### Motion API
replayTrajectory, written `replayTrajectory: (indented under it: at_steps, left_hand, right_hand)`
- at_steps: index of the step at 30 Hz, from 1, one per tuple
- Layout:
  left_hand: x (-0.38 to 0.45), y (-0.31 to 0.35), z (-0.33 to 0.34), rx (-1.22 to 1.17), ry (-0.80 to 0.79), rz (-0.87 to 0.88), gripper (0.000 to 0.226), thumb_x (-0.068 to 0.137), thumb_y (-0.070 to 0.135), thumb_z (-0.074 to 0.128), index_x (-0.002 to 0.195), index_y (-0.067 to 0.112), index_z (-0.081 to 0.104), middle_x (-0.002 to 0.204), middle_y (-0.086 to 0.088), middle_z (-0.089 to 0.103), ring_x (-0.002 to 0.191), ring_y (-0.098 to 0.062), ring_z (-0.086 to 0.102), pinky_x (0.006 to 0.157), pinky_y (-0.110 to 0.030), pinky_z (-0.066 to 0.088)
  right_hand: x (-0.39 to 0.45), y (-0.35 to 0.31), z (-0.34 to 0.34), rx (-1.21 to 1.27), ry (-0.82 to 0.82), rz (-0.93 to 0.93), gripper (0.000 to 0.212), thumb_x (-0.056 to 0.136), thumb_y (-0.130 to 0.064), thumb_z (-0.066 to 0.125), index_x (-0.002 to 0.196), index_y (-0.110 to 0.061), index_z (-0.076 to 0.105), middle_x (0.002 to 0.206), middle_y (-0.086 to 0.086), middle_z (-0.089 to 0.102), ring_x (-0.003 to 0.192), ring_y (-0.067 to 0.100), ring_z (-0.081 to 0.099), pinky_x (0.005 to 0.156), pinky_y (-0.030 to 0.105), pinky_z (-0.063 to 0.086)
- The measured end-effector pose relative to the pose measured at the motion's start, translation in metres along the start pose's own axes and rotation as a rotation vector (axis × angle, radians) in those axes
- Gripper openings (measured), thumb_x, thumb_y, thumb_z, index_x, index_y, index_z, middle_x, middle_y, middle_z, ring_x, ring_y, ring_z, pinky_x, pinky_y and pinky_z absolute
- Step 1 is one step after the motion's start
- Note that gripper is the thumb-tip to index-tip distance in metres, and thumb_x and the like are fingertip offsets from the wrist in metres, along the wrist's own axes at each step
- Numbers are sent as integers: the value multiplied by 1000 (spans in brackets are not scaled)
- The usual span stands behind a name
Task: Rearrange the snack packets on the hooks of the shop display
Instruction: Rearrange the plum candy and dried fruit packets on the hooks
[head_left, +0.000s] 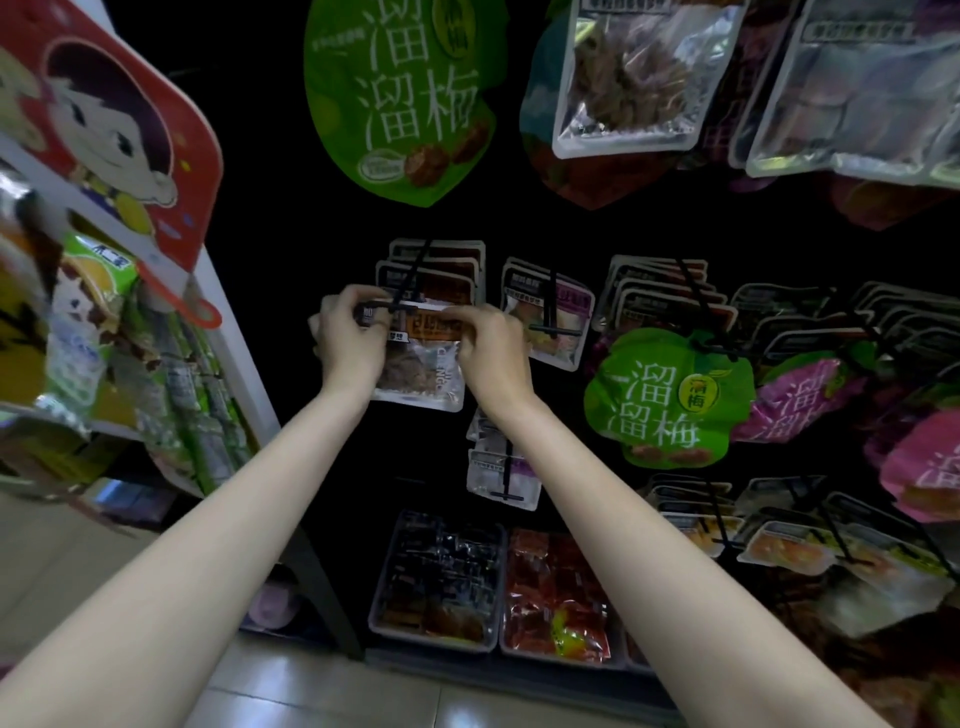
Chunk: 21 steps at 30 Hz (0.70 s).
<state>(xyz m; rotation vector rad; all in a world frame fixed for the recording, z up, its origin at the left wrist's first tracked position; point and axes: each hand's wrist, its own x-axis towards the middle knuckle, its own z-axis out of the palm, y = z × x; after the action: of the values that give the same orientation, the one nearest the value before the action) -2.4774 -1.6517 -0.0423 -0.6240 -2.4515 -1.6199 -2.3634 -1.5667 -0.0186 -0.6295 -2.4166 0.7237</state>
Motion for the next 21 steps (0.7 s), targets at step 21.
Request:
replayTrajectory:
  at_steps: [21]
  left_hand:
    - [-47,-20,-1,259,-47,222,42,80,-4,53,121,3,51,138,-20,32,126,-36,31,104,-41,29]
  right_hand:
    - [-14,5,19,-64,-201,165,71,87,4,48,147,-13,15,151,18,-1,139,36,2,111,39,22]
